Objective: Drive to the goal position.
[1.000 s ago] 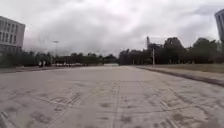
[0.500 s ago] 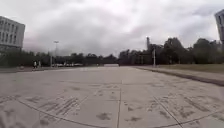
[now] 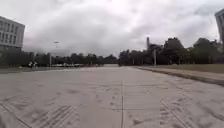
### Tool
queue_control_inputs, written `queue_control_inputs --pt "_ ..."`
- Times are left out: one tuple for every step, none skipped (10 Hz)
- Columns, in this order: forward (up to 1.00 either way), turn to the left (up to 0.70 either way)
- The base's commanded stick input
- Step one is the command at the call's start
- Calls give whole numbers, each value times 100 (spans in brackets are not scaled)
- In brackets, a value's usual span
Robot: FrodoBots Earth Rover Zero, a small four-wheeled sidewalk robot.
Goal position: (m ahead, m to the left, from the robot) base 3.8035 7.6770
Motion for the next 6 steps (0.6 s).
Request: queue_control_inputs --pt "70 1" --pt "70 1" --pt "70 1" --pt "70 1" --pt "70 1" --pt "70 1"
